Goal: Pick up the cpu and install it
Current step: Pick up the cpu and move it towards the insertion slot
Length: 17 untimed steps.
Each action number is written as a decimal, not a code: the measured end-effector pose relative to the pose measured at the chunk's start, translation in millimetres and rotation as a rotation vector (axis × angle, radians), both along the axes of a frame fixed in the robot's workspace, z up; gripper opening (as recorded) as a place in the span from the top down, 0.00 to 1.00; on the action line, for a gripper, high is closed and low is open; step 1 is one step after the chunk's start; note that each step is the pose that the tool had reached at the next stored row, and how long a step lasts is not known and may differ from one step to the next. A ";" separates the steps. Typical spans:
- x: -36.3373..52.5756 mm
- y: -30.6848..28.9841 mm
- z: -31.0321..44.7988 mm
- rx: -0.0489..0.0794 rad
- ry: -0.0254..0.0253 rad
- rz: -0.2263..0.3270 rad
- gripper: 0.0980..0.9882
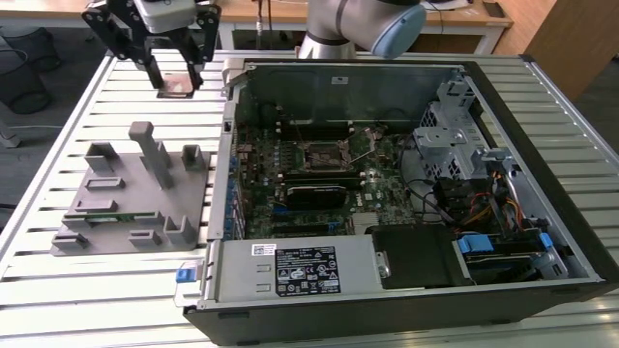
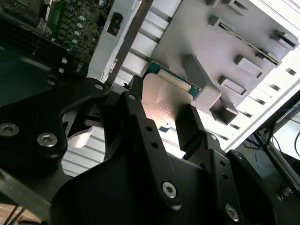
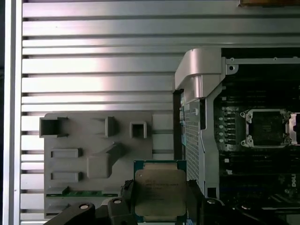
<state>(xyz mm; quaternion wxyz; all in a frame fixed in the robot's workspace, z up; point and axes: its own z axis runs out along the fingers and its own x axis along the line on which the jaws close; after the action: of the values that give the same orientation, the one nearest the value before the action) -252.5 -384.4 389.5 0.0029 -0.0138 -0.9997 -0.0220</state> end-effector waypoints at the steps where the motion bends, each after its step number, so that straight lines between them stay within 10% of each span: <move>1: 4.0 0.4 -0.2 0.000 -0.0001 0.000 0.52; 17: 68.9 6.9 -2.1 0.000 0.0000 -0.002 0.52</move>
<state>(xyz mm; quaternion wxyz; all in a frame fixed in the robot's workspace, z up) -183.6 -377.5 387.4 0.0029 -0.0147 -0.9996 -0.0220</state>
